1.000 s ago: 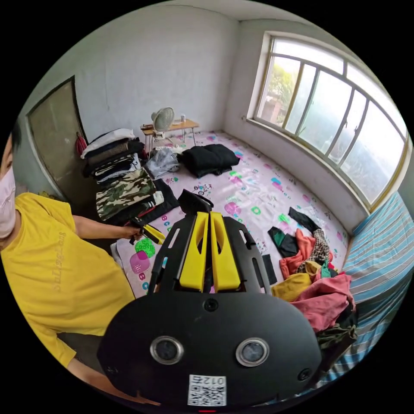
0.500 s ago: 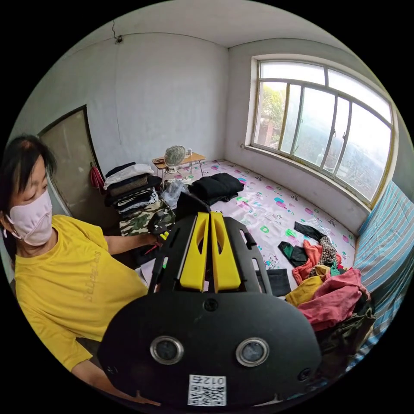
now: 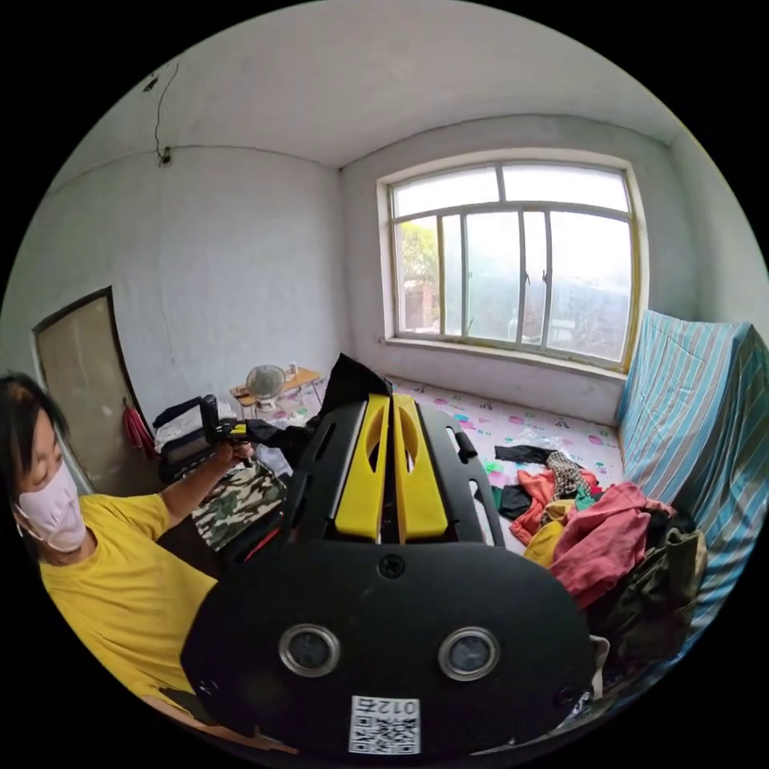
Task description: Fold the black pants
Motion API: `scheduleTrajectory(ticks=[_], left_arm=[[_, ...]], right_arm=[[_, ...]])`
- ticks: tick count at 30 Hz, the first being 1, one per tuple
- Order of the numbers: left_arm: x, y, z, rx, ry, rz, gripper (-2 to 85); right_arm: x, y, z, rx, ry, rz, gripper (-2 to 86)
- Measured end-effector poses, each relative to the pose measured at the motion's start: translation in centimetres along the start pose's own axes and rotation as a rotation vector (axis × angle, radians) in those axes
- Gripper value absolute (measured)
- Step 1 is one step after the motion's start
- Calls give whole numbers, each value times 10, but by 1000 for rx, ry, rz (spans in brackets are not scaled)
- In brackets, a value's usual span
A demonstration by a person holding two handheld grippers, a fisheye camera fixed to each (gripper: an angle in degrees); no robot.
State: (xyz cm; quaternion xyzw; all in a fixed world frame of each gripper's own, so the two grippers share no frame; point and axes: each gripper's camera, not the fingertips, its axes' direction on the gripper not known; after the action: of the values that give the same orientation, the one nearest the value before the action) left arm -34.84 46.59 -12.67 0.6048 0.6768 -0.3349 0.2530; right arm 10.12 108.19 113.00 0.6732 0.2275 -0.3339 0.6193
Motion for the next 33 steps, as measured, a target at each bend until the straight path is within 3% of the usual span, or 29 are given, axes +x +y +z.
scheduleTrajectory(ticks=[13, 16, 33], left_arm=[[67, -272, -102, 149, -282, 98, -4], [74, -319, -91, 14, -304, 61, -4], [129, -435, -62, -14, -352, 61, -4]], right_arm=[[-126, 12, -167, 243, 283, -180, 5], [-140, 16, -173, 141, 376, -155, 4], [-206, 78, -249, 247, 525, -115, 1]])
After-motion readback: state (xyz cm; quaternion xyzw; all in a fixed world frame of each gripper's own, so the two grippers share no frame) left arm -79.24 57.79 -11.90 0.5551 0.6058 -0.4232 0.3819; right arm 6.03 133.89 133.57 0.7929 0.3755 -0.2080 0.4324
